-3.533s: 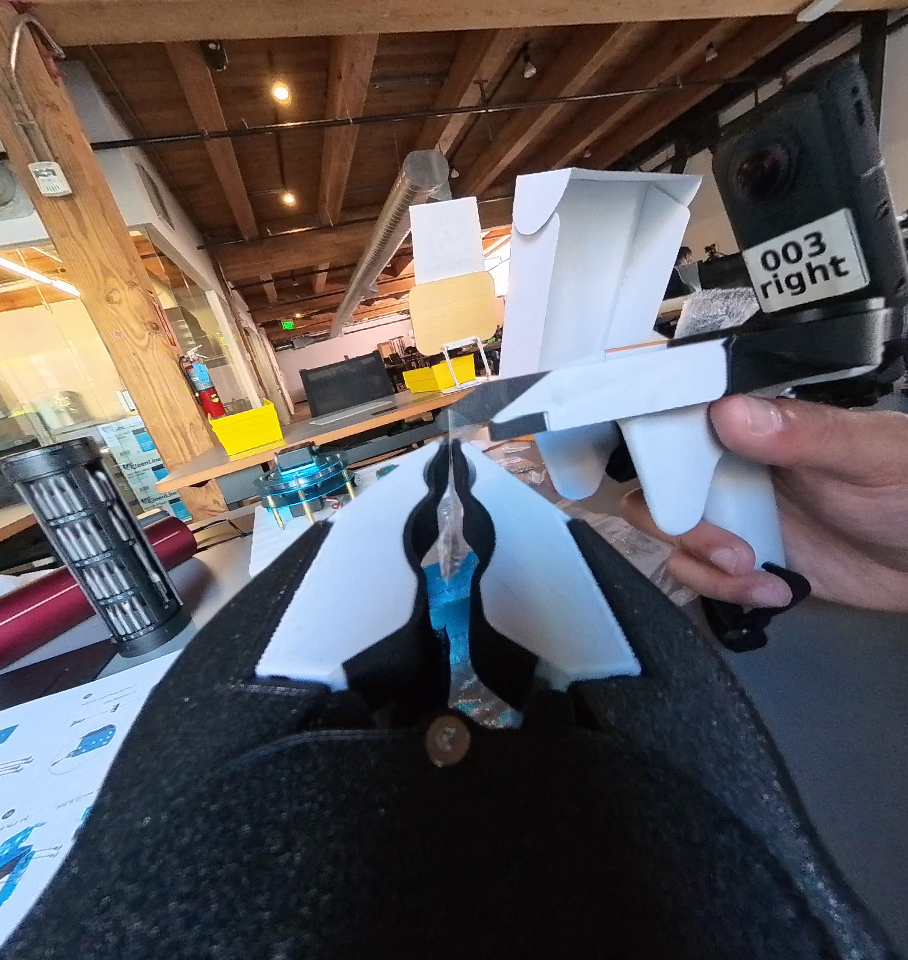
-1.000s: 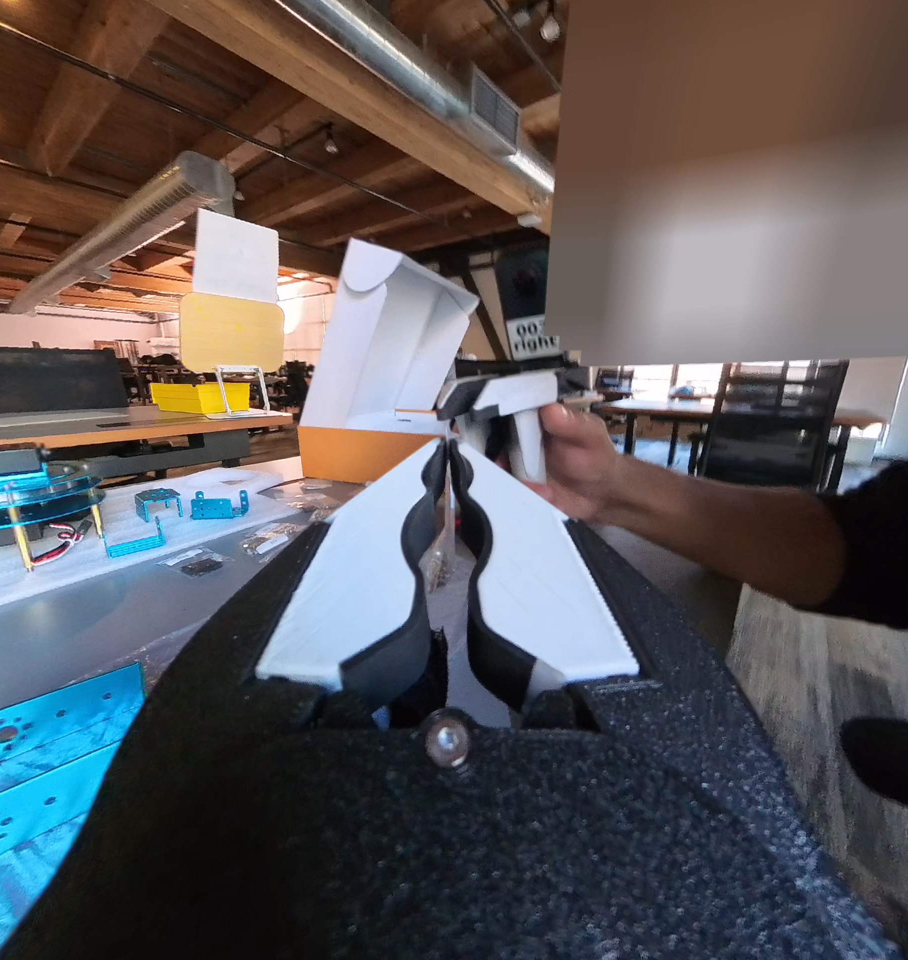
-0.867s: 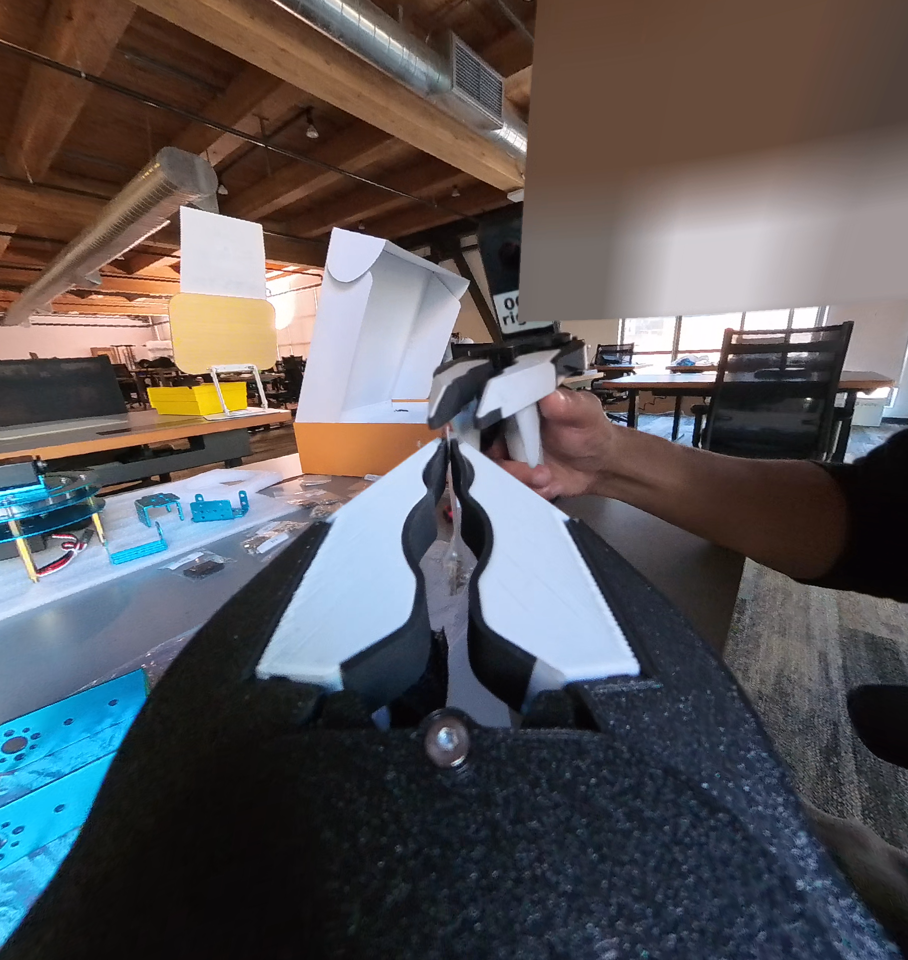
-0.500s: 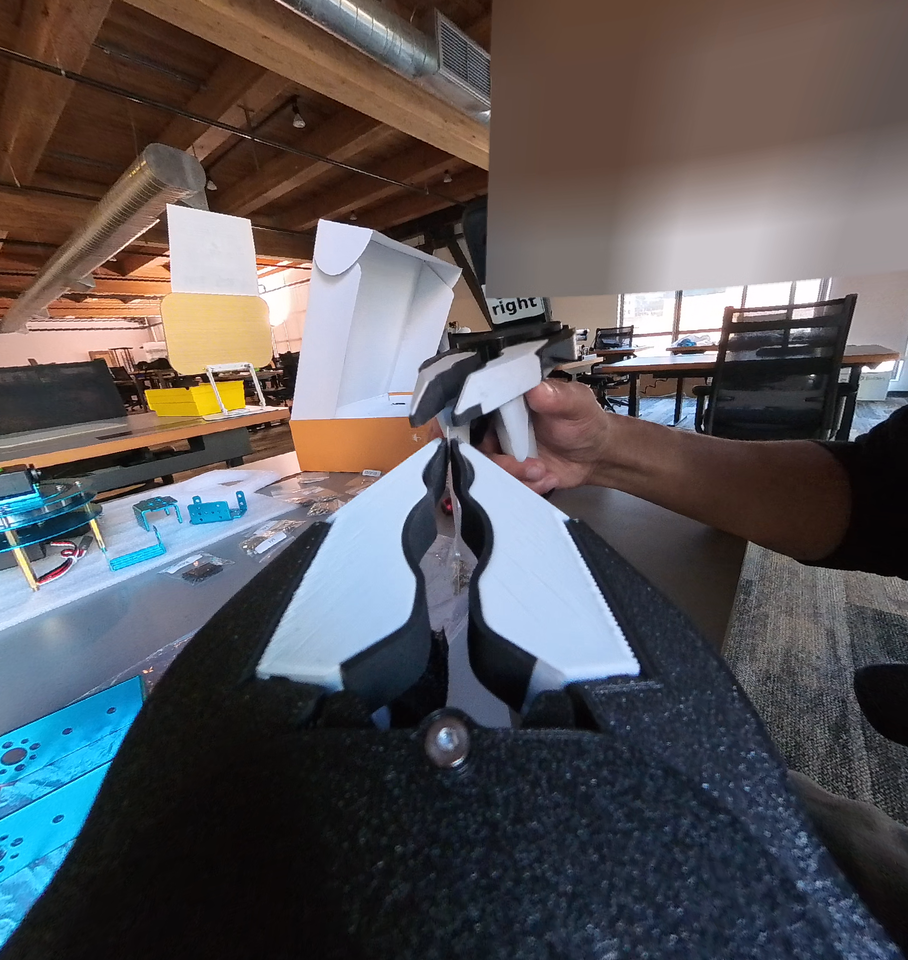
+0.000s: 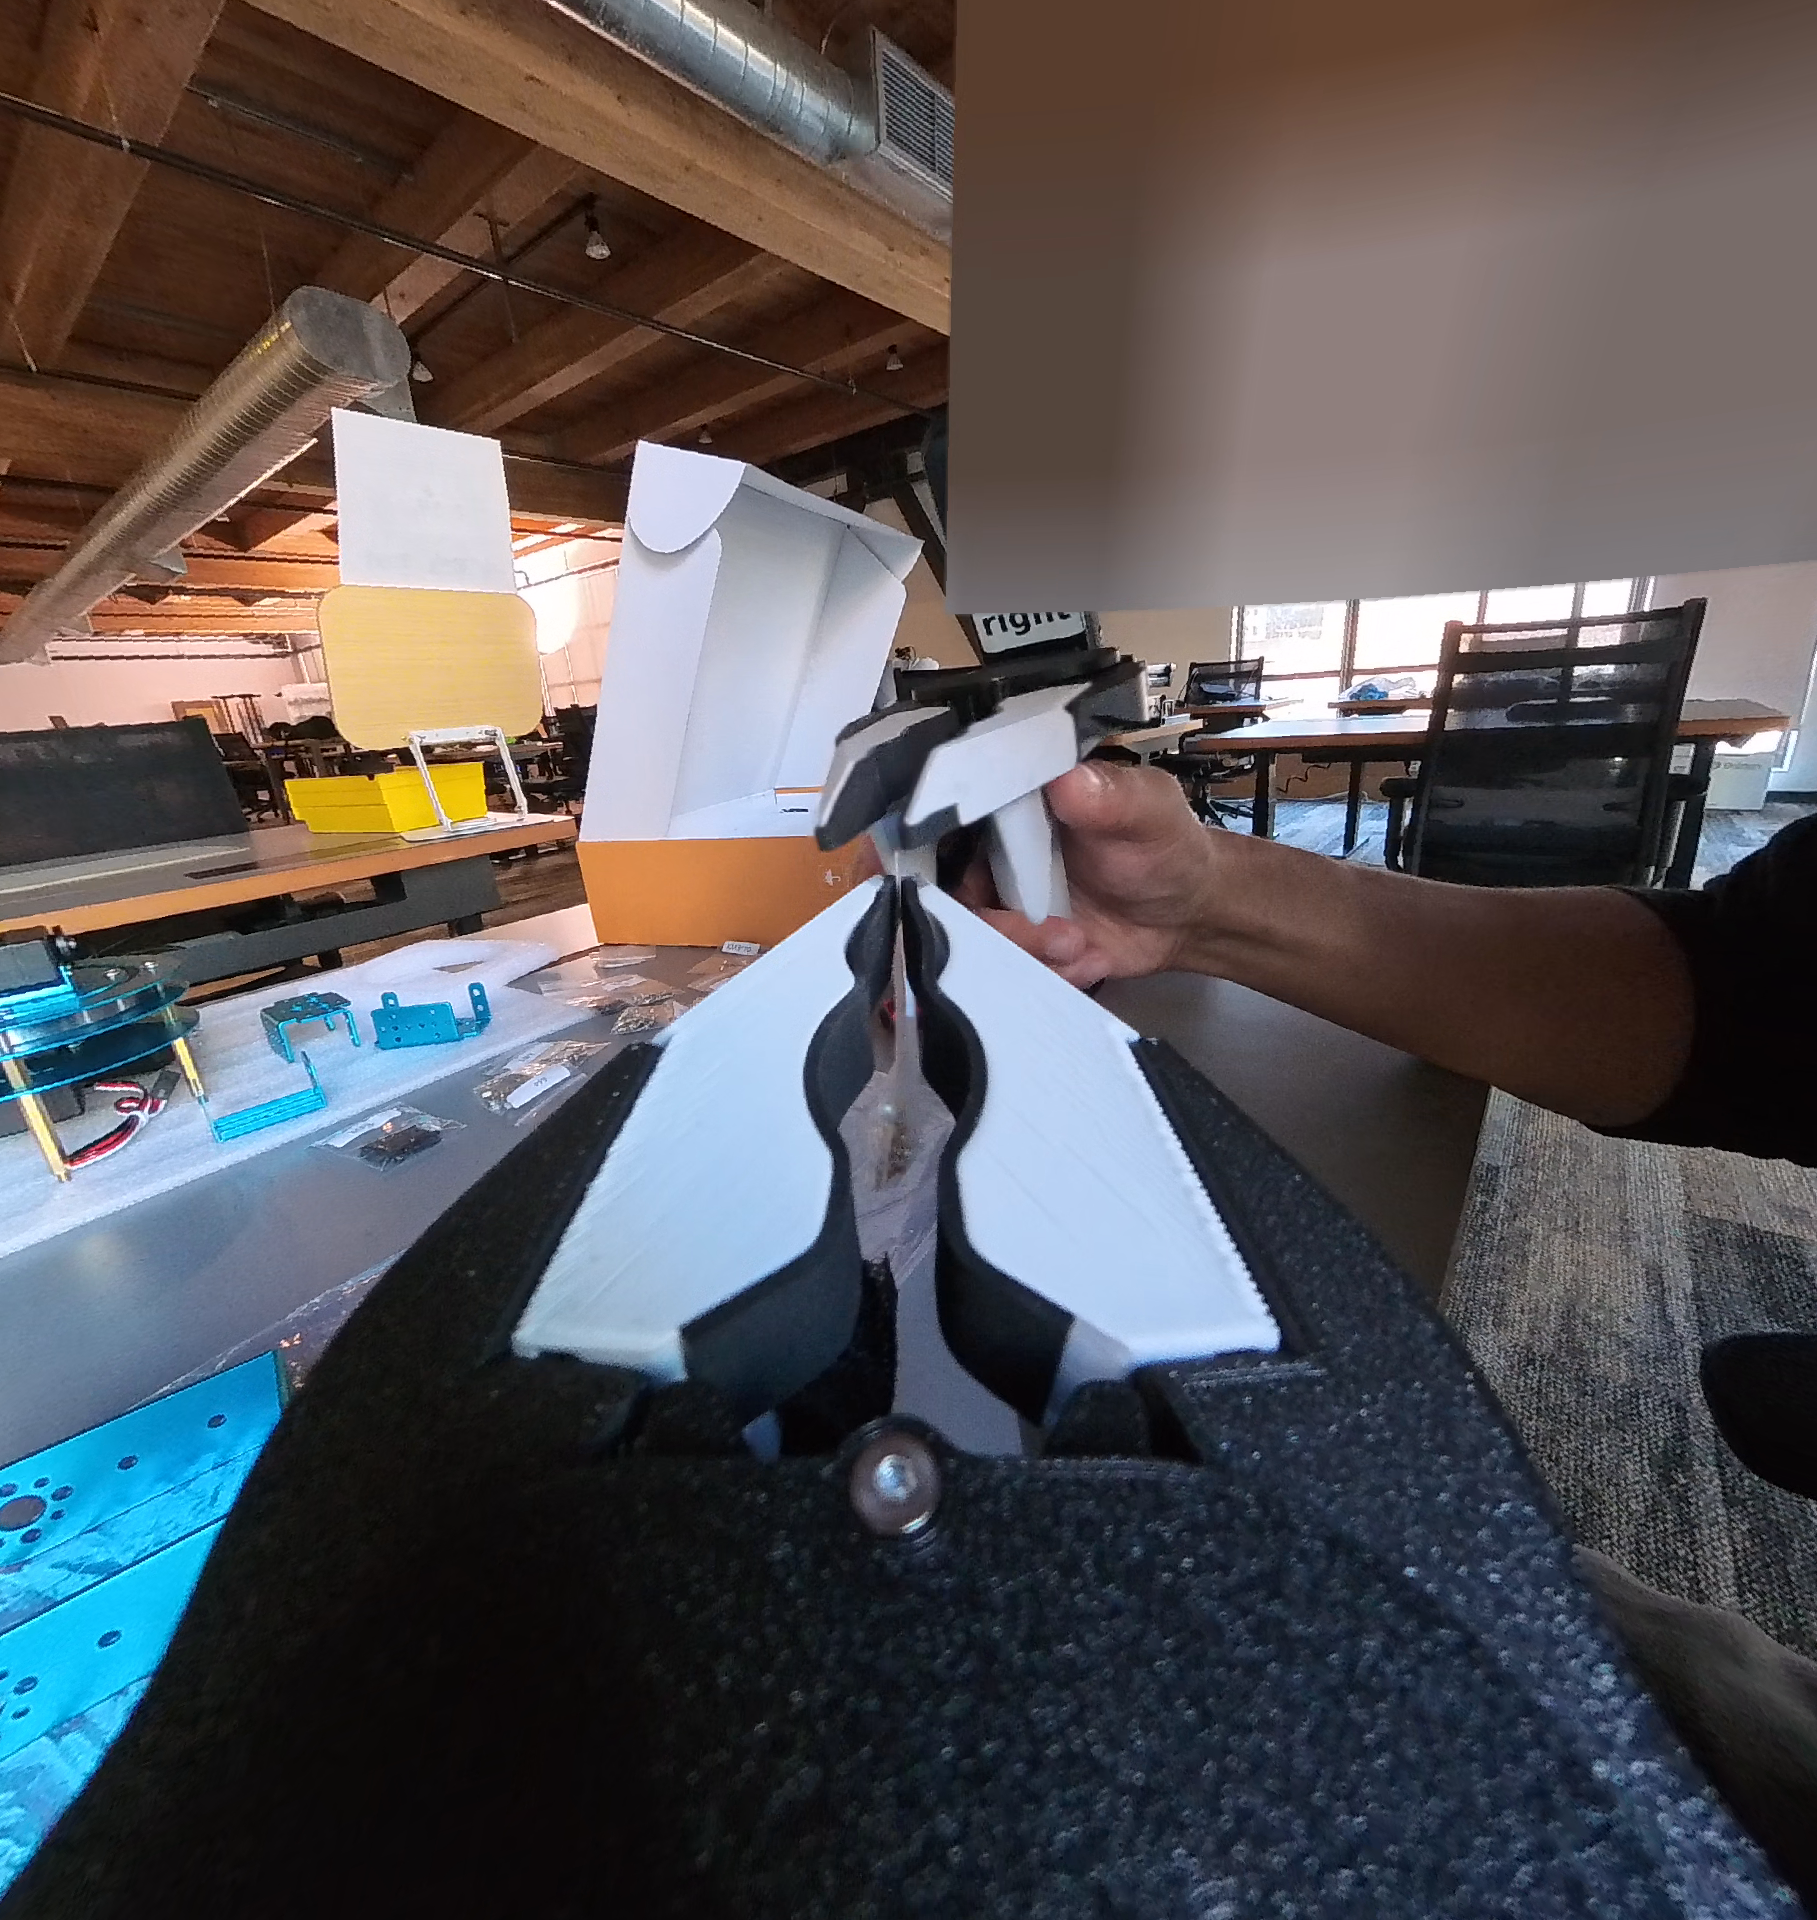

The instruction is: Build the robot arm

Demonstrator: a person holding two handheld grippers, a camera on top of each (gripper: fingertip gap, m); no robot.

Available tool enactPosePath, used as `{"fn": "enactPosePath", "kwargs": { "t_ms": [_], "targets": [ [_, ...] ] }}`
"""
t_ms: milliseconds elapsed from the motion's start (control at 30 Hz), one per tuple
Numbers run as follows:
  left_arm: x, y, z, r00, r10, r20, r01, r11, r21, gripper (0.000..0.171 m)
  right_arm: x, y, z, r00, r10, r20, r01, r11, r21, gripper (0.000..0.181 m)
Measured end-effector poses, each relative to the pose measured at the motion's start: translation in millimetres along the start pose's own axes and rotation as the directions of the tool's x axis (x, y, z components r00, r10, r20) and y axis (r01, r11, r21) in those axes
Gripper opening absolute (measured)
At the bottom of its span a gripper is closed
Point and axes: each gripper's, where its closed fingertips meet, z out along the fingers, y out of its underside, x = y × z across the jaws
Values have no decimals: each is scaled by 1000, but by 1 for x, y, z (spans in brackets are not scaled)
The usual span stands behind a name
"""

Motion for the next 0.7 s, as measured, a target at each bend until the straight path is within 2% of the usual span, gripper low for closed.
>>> {"fn": "enactPosePath", "kwargs": {
  "t_ms": [233, 533, 633, 700],
  "targets": [
    [1, -1, 0, 1000, 4, -1, -4, 1000, 6, 0, -2, 7, 4, 1000, -14, 6, 14, 999, -34, 14],
    [0, 0, 0, 1000, -3, 0, 3, 1000, 0, 0, 3, 4, 1, 1000, -2, -15, 2, 1000, -18, 14],
    [-4, -1, 0, 1000, -18, 14, 18, 1000, 6, 0, 13, 0, -5, 998, -16, -68, 15, 1000, -20, 16],
    [-8, 1, 4, 999, -54, 2, 54, 998, -14, 0, 29, -8, -26, 989, -32, -143, 31, 999, -14, 18]
  ]
}}
